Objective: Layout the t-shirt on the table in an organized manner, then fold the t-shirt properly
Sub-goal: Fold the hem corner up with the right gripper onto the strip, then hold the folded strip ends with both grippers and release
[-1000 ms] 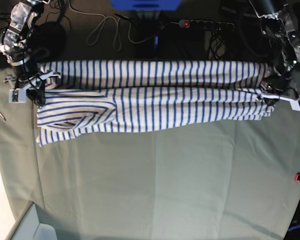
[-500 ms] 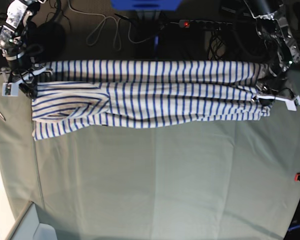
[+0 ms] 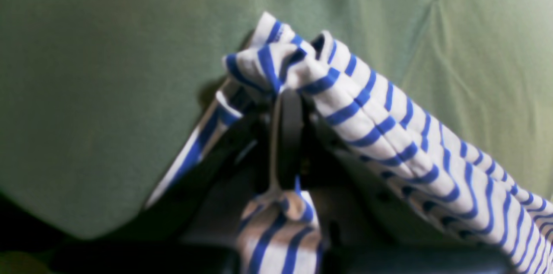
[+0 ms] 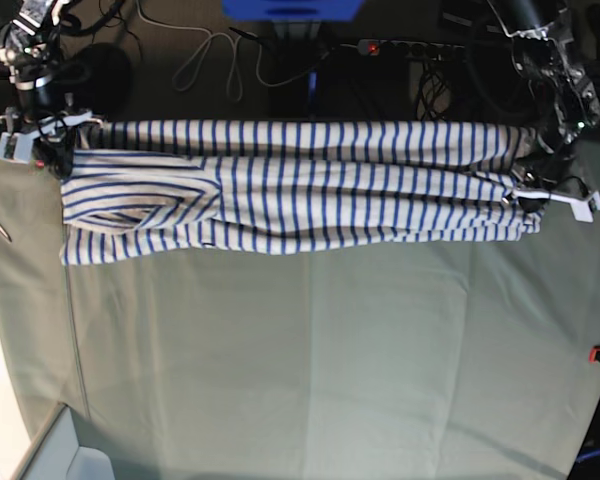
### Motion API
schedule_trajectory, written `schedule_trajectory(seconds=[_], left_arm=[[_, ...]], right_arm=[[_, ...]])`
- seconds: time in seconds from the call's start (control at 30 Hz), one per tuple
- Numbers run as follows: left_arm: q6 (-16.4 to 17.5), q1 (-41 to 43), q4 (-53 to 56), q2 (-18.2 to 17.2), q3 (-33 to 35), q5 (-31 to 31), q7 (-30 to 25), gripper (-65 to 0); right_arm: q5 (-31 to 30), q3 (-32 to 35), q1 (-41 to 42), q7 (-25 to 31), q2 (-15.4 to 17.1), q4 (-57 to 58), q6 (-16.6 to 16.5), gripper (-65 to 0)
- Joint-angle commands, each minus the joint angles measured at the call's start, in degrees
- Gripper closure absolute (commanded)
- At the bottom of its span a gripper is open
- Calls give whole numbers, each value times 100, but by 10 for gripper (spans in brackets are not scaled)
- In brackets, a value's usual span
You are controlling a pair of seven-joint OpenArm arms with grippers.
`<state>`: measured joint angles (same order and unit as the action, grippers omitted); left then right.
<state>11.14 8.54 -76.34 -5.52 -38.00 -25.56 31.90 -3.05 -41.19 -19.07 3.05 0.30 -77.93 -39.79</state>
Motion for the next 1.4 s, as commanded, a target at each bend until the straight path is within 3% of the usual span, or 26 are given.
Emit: schedule_trajectory(seconds=[0.0, 0.43, 0.8, 1.0, 1.07, 1.2, 1.37], left_arm=[[25, -58, -81, -68, -20, -24, -117, 0], [25, -128, -81, -68, -11, -24, -100, 0], [25, -111, -81, -68, -2, -24, -82, -20], [25, -5, -125, -77, 191, -24, -82, -277], [25, 48, -169, -68, 191, -33, -91, -335], [25, 197, -503, -50, 165, -50, -91, -356], [16, 426, -810, -42, 138, -349, -91, -356]], right_arm=[[-69, -26, -31, 192, 45, 8, -21, 0], [-95, -26, -392, 623, -104, 105, -21, 0], [-60, -17, -348, 570, -122, 211, -21, -8], [-121, -44, -541, 623, 54, 105, -21, -246], [-280, -70, -629, 623, 80, -150, -21, -302], [-834, -79, -840, 570, 63, -897, -21, -352], [-860, 18, -673, 570, -113, -1266, -21, -352]])
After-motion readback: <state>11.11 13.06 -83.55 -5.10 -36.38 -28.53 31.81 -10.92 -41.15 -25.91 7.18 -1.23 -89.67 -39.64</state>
